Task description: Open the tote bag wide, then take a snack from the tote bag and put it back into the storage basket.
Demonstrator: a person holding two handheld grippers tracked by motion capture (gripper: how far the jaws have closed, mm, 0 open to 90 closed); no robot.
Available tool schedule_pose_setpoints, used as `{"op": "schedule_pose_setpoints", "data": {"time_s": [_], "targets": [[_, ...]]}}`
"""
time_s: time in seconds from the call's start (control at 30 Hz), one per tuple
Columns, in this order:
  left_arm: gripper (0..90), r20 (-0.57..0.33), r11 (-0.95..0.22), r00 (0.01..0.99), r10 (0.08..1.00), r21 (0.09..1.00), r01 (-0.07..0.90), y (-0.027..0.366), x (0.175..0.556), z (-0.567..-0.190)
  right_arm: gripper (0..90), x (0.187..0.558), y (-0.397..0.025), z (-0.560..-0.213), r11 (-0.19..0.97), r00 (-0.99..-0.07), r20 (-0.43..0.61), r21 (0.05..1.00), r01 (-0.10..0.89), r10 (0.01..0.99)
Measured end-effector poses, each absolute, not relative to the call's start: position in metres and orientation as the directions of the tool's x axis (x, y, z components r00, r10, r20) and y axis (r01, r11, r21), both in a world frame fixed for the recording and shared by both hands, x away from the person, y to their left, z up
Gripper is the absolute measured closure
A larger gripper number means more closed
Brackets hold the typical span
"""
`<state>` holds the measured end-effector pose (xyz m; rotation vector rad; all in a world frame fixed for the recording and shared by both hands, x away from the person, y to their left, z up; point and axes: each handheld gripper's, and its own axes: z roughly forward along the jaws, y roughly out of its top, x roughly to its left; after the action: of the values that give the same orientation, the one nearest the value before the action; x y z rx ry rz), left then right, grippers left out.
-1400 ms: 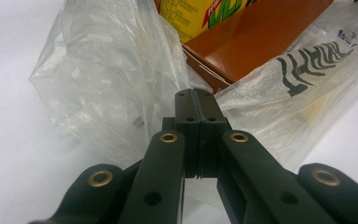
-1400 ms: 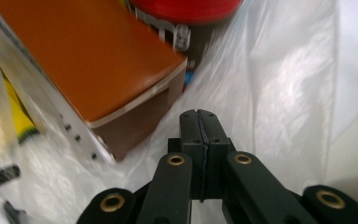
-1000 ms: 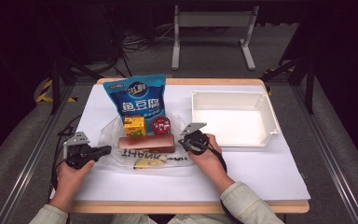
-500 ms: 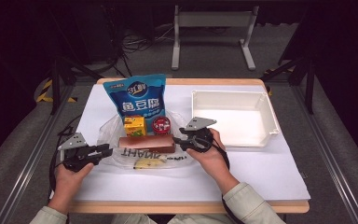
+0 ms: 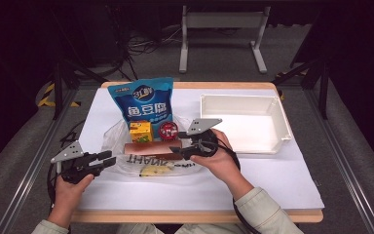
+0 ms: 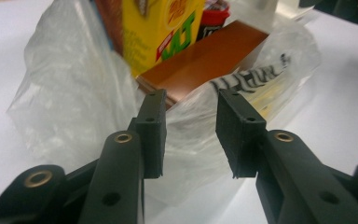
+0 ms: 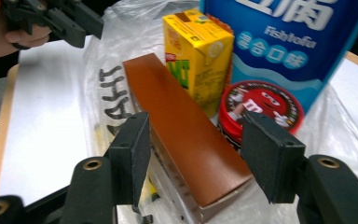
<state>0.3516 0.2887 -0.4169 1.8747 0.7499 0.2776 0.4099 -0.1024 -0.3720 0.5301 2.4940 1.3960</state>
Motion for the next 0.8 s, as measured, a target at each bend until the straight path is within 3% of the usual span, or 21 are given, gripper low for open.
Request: {"op": "schedule_pose_setpoints", "data": {"time_s": [0.23, 0.43, 0.8], "targets": [[60.2, -0.122, -0.246, 0.796, 0.594, 0.914, 0.323, 0.287, 0.347, -0.412, 42.0, 0.415, -0.095, -0.362, 0.527, -0.93, -0.024, 0.83, 0.186, 0.366], [59.6, -0.105, -0.226, 0.791, 0.603, 0.928, 0.295, 0.29, 0.342, -0.409, 35.8, 0.424, -0.09, -0.354, 0.545, -0.942, -0.003, 0.816, 0.192, 0.335], [59.0, -0.095, -0.23, 0.783, 0.615, 0.928, 0.293, 0.292, 0.337, -0.408, 35.6, 0.44, -0.074, -0.349, 0.605, -0.952, 0.028, 0.766, 0.217, 0.306]]}}
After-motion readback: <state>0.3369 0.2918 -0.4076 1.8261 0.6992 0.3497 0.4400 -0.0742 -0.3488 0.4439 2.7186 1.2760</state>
